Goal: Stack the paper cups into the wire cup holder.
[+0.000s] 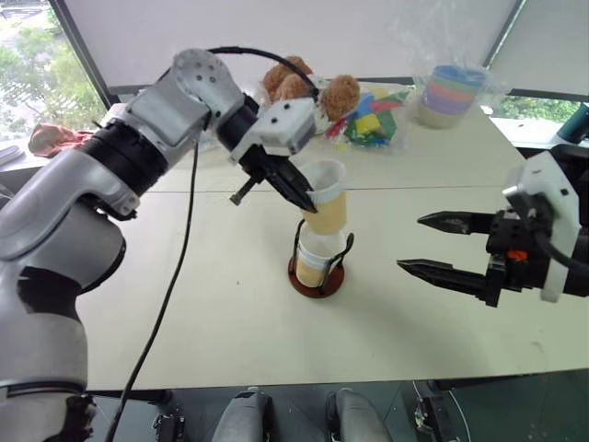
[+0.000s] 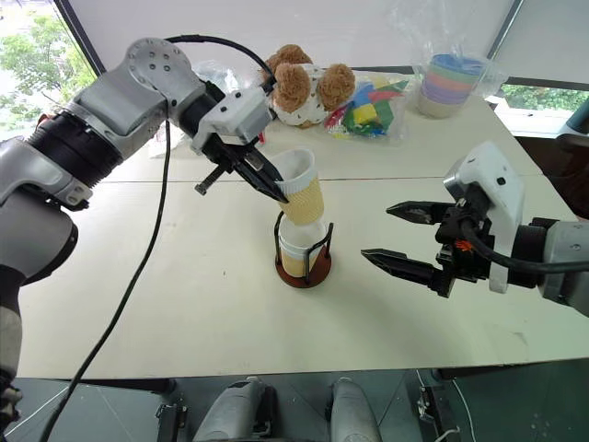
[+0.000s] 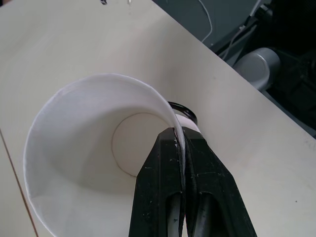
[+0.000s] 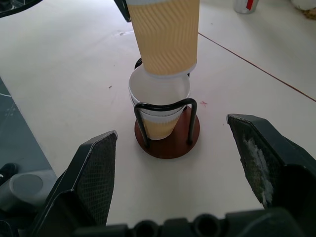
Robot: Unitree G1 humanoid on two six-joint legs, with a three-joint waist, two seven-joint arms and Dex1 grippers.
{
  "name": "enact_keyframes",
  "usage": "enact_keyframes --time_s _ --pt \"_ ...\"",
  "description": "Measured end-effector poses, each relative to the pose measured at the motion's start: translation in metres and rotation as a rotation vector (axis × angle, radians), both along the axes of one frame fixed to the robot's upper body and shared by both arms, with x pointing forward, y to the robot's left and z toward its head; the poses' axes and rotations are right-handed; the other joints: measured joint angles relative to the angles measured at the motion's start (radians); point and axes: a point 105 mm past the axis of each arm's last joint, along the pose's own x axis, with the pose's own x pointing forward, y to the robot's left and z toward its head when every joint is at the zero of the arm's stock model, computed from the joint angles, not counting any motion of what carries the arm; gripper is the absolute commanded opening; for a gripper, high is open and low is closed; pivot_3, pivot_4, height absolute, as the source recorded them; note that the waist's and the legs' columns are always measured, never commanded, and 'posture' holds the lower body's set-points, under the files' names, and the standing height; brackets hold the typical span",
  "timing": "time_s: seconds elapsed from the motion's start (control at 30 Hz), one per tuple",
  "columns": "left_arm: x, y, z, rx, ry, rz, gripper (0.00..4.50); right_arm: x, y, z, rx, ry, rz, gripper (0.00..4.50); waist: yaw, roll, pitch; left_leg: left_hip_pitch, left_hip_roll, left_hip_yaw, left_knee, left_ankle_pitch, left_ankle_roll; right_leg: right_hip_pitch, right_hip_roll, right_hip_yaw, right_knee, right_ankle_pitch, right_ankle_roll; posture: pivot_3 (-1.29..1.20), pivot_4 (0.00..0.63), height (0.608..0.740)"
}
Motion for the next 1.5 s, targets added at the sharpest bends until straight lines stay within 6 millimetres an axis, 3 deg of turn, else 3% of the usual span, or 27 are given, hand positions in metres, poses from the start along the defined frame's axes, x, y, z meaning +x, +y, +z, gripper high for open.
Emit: enact_keyframes --time_s 0.33,0.43,0.63,0.87,0.93,1.03,1.13,1.27,1.4,1.5 --pt "0.002 -0.003 -0.022 0.068 0.013 -0.03 0.05 0.002 0.0 -0.003 0.009 0.001 -0.015 3.88 0.0 0.0 0.0 0.0 0.0 0.0 0.0 0.0 0.0 0.0 0.0 0.0 0.0 0.0 0.0 0.0 0.15 0.74" --pt "0.003 -0.006 -0.026 0.074 0.01 -0.038 0.92 0.002 0.0 -0.004 0.008 0.001 -0.019 3.88 0.0 0.0 0.0 0.0 0.0 0.0 0.0 0.0 0.0 0.0 0.0 0.0 0.0 0.0 0.0 0.0 0.15 0.74" --pt "0.006 -0.011 -0.028 0.065 0.01 -0.043 3.98 0.001 -0.001 -0.008 0.012 0.019 -0.023 3.88 0.0 0.0 0.0 0.0 0.0 0.0 0.0 0.0 0.0 0.0 0.0 0.0 0.0 0.0 0.0 0.0 0.15 0.74" --pt "0.009 -0.009 -0.004 -0.023 0.009 0.006 3.98 0.003 -0.002 -0.014 0.047 0.043 -0.018 3.88 0.001 0.0 0.0 0.0 0.0 0.0 0.0 0.0 0.0 0.0 0.001 -0.001 0.0 0.0 0.0 0.0 0.15 0.74" --pt "0.014 0.001 0.01 -0.079 0.015 0.067 3.98 0.007 -0.011 -0.024 0.062 0.079 -0.06 3.88 0.0 0.0 0.0 0.0 0.0 0.0 0.0 0.0 0.0 0.0 0.001 -0.001 0.0 0.0 0.0 0.0 0.15 0.74" --pt "0.026 0.033 0.024 -0.173 0.059 0.224 3.98 0.013 -0.031 -0.044 0.08 0.134 -0.157 3.88 -0.003 0.0 0.0 0.001 0.0 0.001 0.0 0.0 0.0 0.0 0.002 0.0 0.0 0.0 0.0 0.0 0.15 0.74" --pt "0.034 0.064 0.003 -0.218 0.175 0.364 3.98 0.017 -0.044 -0.054 0.083 0.132 -0.206 3.88 -0.002 0.001 -0.001 0.004 0.0 0.001 -0.001 0.0 0.0 0.001 0.002 0.0 0.001 0.0 0.001 0.0 0.15 0.74" --pt "0.029 0.113 -0.076 -0.284 0.414 0.669 3.98 0.021 -0.059 -0.067 0.122 0.138 -0.262 3.88 -0.012 0.0 0.0 0.006 0.001 0.001 -0.002 0.0 0.0 0.003 0.001 0.002 0.002 0.0 0.001 0.0 0.15 0.74" --pt "0.012 0.122 -0.128 -0.389 0.474 0.902 3.98 0.031 -0.071 -0.071 0.168 0.105 -0.312 3.88 0.0 -0.001 0.0 0.006 0.0 0.0 -0.001 0.001 -0.001 0.004 -0.004 0.003 0.001 0.0 0.001 0.0 0.15 0.74" --pt "0.008 0.127 -0.137 -0.509 0.446 1.05 3.98 0.037 -0.077 -0.076 0.204 0.094 -0.344 3.88 0.007 -0.001 -0.001 0.008 -0.002 -0.001 -0.001 0.001 -0.002 0.008 -0.007 0.002 0.001 0.0 0.001 0.0 0.15 0.74"
